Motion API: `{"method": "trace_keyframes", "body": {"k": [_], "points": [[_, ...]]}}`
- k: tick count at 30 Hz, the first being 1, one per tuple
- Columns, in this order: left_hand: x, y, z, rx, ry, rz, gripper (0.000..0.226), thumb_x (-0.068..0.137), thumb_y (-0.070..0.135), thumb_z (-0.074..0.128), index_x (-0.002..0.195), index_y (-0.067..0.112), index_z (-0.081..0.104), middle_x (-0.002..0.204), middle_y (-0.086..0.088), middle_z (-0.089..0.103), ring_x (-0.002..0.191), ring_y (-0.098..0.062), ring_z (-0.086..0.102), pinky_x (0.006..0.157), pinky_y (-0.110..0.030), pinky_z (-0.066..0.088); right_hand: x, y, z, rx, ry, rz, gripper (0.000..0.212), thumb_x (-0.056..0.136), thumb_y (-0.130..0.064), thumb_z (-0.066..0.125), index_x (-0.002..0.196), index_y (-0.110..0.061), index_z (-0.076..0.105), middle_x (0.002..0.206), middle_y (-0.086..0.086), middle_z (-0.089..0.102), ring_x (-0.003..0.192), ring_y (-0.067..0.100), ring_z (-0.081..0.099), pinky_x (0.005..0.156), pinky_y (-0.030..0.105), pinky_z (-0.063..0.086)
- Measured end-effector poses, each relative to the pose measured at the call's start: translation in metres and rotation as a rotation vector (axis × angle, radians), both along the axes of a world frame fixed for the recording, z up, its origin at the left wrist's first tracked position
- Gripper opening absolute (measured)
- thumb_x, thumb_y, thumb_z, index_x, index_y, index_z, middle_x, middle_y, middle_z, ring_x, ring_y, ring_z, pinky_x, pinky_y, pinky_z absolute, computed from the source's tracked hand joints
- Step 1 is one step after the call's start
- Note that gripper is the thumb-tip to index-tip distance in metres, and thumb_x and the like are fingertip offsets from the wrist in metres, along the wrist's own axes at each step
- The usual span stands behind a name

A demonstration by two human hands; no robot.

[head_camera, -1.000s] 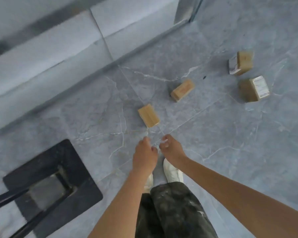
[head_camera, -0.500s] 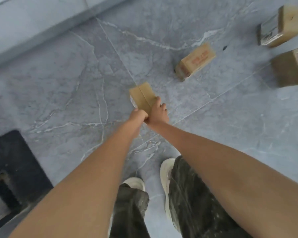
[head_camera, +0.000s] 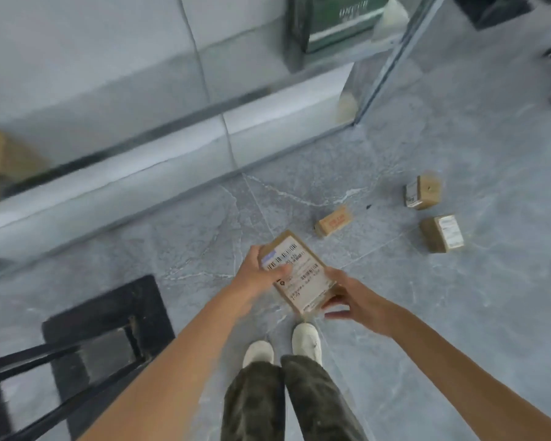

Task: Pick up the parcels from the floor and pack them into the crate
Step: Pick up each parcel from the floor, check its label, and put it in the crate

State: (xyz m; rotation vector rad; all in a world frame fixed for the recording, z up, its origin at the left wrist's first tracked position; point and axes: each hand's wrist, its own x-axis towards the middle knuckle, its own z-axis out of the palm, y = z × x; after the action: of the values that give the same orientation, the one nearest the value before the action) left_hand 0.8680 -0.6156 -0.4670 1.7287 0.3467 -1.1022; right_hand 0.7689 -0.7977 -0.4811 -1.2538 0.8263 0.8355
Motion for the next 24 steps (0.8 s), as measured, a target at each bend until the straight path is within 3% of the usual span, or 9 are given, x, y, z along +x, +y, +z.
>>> {"method": "trace_keyframes", "body": {"k": [3,5,8,12,14,16,19,21,24], "points": [[0.02,0.009,0.117,-0.099,-0.149,0.122,0.057,0.075,0.008,0.076,0.12,0.016,0.042,0.099,0.006,0.059,0.079,-0.004,0.058,0.059,-0.015,0.051,0.013,0.01,0.106,0.001,-0.136,-0.09,0.057,0.076,-0.064,0.055,0.11,-0.019,0.064,0.101,0.011,0.066,0.089,0.018,0.066,0.094,0.041,0.052],[0.036,0.015,0.19,-0.145,-0.255,0.193,0.055,0.074,0.009,0.077,0.119,0.013,0.046,0.104,0.002,0.06,0.086,-0.011,0.061,0.071,-0.023,0.053,0.028,0.022,0.173,-0.001,-0.251,-0.137,0.059,0.074,-0.065,0.055,0.112,-0.021,0.064,0.103,0.012,0.067,0.091,0.02,0.067,0.089,0.039,0.053],[0.05,0.025,0.288,-0.153,-0.477,0.245,0.041,0.079,0.017,0.074,0.112,0.015,0.051,0.108,0.0,0.064,0.093,-0.018,0.064,0.075,-0.025,0.054,0.054,0.046,0.264,-0.018,-0.42,-0.19,0.062,0.077,-0.065,0.053,0.121,-0.021,0.056,0.107,0.011,0.069,0.095,0.021,0.069,0.084,0.033,0.054],[0.051,0.041,0.404,-0.258,-0.675,0.294,0.064,0.083,0.02,0.069,0.138,0.018,0.036,0.131,0.011,0.047,0.116,-0.014,0.055,0.09,-0.034,0.052,0.081,0.077,0.372,0.028,-0.651,-0.223,0.063,0.081,-0.063,0.053,0.126,-0.018,0.051,0.115,0.013,0.066,0.101,0.025,0.067,0.095,0.041,0.051],[0.045,0.051,0.448,-0.326,-0.779,0.278,0.055,0.081,0.027,0.068,0.131,0.023,0.046,0.125,0.005,0.06,0.109,-0.012,0.062,0.089,-0.035,0.054,0.088,0.093,0.419,0.049,-0.771,-0.201,0.06,0.081,-0.061,0.055,0.125,-0.02,0.05,0.116,0.013,0.065,0.102,0.026,0.066,0.096,0.044,0.05],[0.037,0.064,0.487,-0.38,-0.899,0.276,0.043,0.087,0.022,0.064,0.127,0.026,0.049,0.118,0.005,0.065,0.103,-0.008,0.064,0.083,-0.024,0.055,0.091,0.11,0.461,0.06,-0.87,-0.173,0.059,0.078,-0.057,0.057,0.125,-0.023,0.05,0.114,0.012,0.066,0.103,0.025,0.066,0.095,0.044,0.051],[0.021,0.086,0.527,-0.448,-1.01,0.248,0.046,0.091,0.017,0.057,0.133,0.028,0.043,0.123,0.008,0.061,0.105,-0.001,0.062,0.075,-0.011,0.051,0.085,0.128,0.501,0.087,-0.977,-0.139,0.052,0.082,-0.048,0.06,0.128,-0.025,0.049,0.119,0.008,0.065,0.109,0.022,0.063,0.097,0.042,0.05],[0.005,0.104,0.545,-0.479,-1.022,0.209,0.051,0.091,0.022,0.056,0.134,0.04,0.036,0.125,0.017,0.057,0.107,0.005,0.058,0.073,-0.008,0.05,0.075,0.139,0.521,0.088,-1.035,-0.095,0.047,0.086,-0.043,0.061,0.13,-0.029,0.05,0.12,0.0,0.065,0.113,0.016,0.061,0.097,0.04,0.05],[-0.021,0.131,0.56,-0.472,-1.022,0.167,0.06,0.091,0.028,0.055,0.133,0.056,0.024,0.126,0.03,0.051,0.111,0.011,0.053,0.083,-0.012,0.051,0.057,0.155,0.542,0.037,-1.095,0.01,0.045,0.084,-0.045,0.055,0.128,-0.039,0.05,0.118,-0.016,0.065,0.113,0.003,0.058,0.096,0.034,0.049]]}}
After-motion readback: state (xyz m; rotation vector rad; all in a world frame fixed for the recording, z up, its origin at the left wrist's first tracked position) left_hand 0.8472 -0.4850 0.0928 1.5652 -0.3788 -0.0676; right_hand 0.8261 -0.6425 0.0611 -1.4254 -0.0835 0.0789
